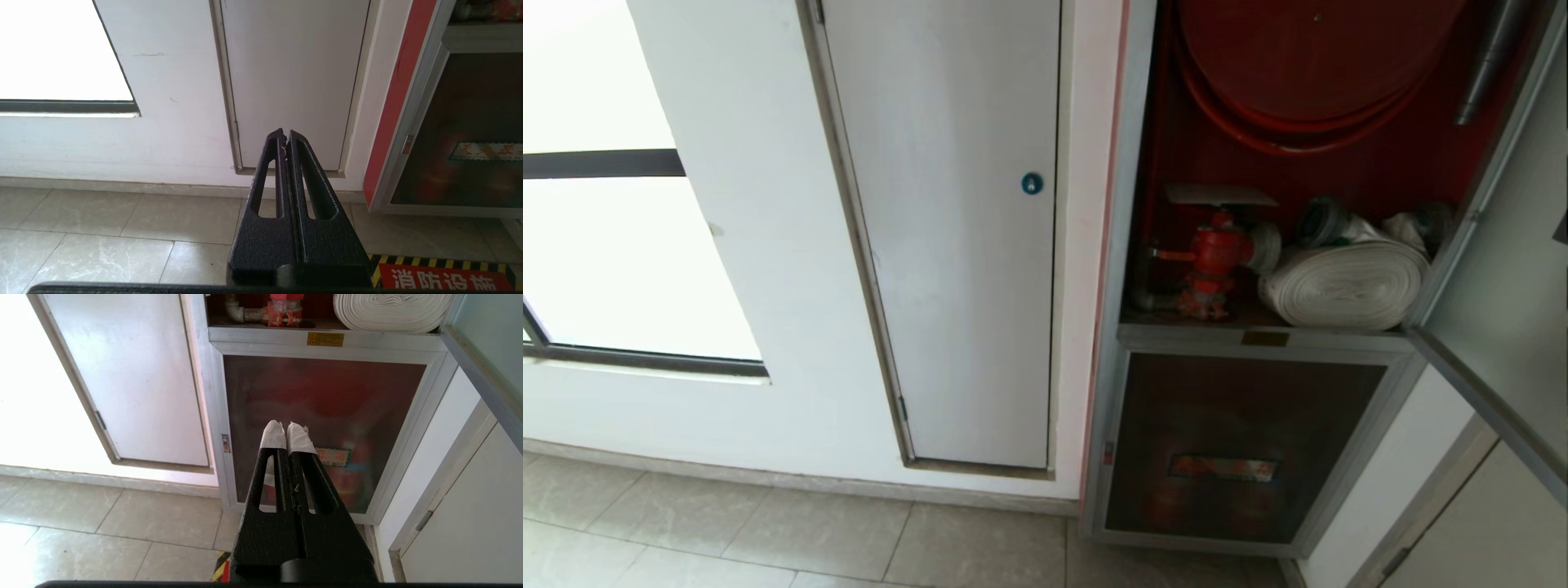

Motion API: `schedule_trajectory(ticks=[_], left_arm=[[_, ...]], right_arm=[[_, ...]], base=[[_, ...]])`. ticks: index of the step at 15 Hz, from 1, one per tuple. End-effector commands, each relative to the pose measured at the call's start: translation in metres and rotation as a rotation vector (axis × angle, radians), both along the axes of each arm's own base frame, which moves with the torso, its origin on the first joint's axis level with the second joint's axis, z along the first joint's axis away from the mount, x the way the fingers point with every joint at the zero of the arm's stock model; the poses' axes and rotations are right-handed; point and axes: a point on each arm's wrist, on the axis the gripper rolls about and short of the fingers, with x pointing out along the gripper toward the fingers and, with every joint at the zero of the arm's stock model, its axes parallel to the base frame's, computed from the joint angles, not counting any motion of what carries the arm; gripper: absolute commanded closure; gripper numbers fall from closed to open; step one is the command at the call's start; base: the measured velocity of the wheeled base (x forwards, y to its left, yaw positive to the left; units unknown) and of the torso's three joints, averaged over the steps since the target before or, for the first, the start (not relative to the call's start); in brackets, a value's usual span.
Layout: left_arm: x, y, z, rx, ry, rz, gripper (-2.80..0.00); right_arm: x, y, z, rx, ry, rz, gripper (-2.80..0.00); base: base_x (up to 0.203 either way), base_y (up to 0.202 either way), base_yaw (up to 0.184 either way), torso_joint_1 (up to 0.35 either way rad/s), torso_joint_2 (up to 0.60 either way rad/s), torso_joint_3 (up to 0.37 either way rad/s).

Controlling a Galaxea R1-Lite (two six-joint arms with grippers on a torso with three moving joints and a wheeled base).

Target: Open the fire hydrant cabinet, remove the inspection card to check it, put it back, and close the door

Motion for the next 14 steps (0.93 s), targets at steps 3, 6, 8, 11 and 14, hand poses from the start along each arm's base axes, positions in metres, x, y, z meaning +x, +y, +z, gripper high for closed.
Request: schedule_trajectory(ticks=[3,6,8,11,14], left_arm=[[0.0011,0.0000,-0.0038,0.000,0.014,0.000,0.00],[0.0011,0.0000,-0.0038,0.000,0.014,0.001,0.00],[0.0011,0.0000,-0.0038,0.000,0.014,0.001,0.00],[0.0011,0.0000,-0.0038,0.000,0.014,0.001,0.00],[0.0011,0.0000,-0.0038,0.000,0.014,0.001,0.00]], right_arm=[[0.0003,0.0000,-0.0003,0.000,0.004,0.000,0.00],[0.0003,0.0000,-0.0003,0.000,0.004,0.000,0.00],[0.0003,0.0000,-0.0003,0.000,0.004,0.001,0.00],[0.0003,0.0000,-0.0003,0.002,0.004,0.000,0.00],[0.0003,0.0000,-0.0003,0.000,0.004,0.000,0.00]], base=[[0.000,0.000,0.000,0.000,0.00,0.000],[0.000,0.000,0.000,0.000,0.00,0.000],[0.000,0.000,0.000,0.000,0.00,0.000],[0.000,0.000,0.000,0.000,0.00,0.000],[0.000,0.000,0.000,0.000,0.00,0.000]])
